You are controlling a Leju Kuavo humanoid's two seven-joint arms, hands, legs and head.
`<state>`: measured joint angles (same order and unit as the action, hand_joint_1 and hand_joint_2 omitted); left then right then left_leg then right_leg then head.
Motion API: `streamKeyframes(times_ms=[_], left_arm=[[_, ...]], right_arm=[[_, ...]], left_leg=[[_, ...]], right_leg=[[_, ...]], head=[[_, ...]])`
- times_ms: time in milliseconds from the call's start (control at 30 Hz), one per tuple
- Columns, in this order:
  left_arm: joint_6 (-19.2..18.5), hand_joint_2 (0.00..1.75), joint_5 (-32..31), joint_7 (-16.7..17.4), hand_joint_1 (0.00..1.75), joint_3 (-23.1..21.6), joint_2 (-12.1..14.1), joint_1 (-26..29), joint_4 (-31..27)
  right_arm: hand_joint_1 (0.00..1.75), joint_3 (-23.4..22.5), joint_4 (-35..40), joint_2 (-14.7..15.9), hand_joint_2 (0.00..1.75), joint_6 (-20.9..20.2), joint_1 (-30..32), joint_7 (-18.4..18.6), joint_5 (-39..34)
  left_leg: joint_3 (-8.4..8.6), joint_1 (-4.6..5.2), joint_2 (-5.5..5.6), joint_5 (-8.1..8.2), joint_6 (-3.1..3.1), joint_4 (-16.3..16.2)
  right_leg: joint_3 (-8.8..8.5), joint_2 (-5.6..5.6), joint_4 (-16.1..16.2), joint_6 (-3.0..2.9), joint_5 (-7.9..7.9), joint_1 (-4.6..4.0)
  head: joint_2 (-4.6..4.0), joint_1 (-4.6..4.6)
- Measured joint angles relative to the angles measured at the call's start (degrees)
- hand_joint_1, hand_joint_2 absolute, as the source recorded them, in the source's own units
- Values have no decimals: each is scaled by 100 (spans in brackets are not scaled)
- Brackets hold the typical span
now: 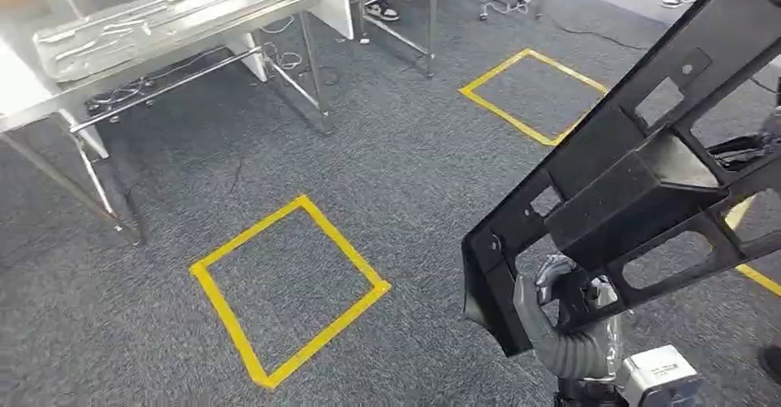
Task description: Take the parts from the cabinet and place them on the table.
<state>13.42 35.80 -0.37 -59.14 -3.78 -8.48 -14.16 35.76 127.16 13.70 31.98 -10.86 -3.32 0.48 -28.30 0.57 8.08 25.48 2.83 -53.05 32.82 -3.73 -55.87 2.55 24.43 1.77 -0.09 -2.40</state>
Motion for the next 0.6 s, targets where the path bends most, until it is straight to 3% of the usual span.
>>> streamKeyframes(times_ms=[67, 100, 133, 167, 200, 233, 267, 300, 367, 400, 433, 500, 567, 600], left_arm=[[-2, 175, 2, -39, 0, 0, 11, -1, 0], [-2, 175, 0, -57, 0, 0, -2, 5, 0], [-7, 175, 6, -59, 0, 0, 7, -8, 0], [-9, 175, 20, -96, 0, 2, 11, -22, 2], [-18, 175, 35, -98, 0, 6, 11, -55, 2], [-26, 175, 44, -101, 0, 7, 11, -85, 0], [-31, 175, 48, -100, 0, 7, 11, -98, 0], [-33, 175, 46, -98, 0, 7, 11, -94, 0], [-15, 175, 42, -90, 0, 7, 15, -64, 4], [-11, 175, 35, -72, 0, 7, 22, -45, 15], [-11, 175, 22, -70, 0, 7, 31, -39, 31], [-31, 175, 35, -87, 0, 7, 37, -4, 37], [-35, 175, 28, -94, 0, 7, 37, -8, 39], [-42, 175, 22, -96, 0, 7, 15, 14, 39]], right_arm=[[175, 2, 0, -4, 175, -13, -41, 0, 2], [175, 0, 0, 0, 175, -15, -63, 2, 0], [175, 0, 0, 0, 175, -15, -62, 2, 0], [175, 0, 0, -2, 175, -15, -61, 2, 0], [175, 2, -4, 0, 175, -20, -59, 7, -2], [175, 2, -4, 0, 175, -20, -59, 9, -2], [175, 2, -6, 0, 175, -19, -59, 15, -2], [175, 4, -7, 0, 175, -20, -63, 18, -2], [175, 4, -7, 0, 175, -20, -80, 17, 0], [175, 4, -7, 0, 175, -20, -84, 20, -2], [175, 4, -7, 0, 175, -20, -93, 22, 0], [175, 7, -7, 0, 175, -18, -91, 30, -6], [175, 9, -7, 0, 175, -22, -123, 33, -7], [175, 9, -9, 0, 175, -24, -119, 35, -9]], left_leg=[[-15, -5, 114, 26, -40, -31], [-59, 29, -228, 123, -72, -196], [-242, 13, -474, 297, -117, -561], [-509, 11, -591, 520, -155, -1087], [-780, 15, -620, 708, -166, -1603], [-966, 31, -631, 797, -159, -1957], [-1007, 43, -635, 748, -140, -2040], [-896, 60, -647, 570, -108, -1818], [-428, 93, -770, 29, -13, -836], [-225, 140, -1081, -168, 74, -342], [-177, 203, -1245, -73, 106, -211], [-189, 223, -1147, -56, 151, -109], [-158, 199, -980, -89, 194, -42], [-96, 144, -919, -128, 200, -9]], right_leg=[[-32, 190, 22, -83, 3, 32], [-66, 280, 33, -120, 23, -3], [-86, 359, 34, -150, 43, -9], [-93, 423, 33, -155, 57, -41], [-100, 525, 33, -168, 73, -63], [-109, 607, 33, -169, 92, -80], [-129, 693, 32, -180, 110, -93], [-159, 774, 32, -181, 133, -105], [-234, 911, 33, -182, 179, -127], [-253, 969, 43, -174, 192, -133], [-254, 1018, 32, -153, 205, -177], [-226, 1133, 39, -129, 200, -173], [-271, 1288, 47, -66, 240, -184], [-264, 1040, -39, -24, 295, -149]], head=[[0, 4], [0, -22], [0, -59], [0, -52], [0, -57], [0, -55], [0, -55], [0, -55], [0, -57], [0, -55], [0, -57], [0, -57], [0, -63], [0, -59]])
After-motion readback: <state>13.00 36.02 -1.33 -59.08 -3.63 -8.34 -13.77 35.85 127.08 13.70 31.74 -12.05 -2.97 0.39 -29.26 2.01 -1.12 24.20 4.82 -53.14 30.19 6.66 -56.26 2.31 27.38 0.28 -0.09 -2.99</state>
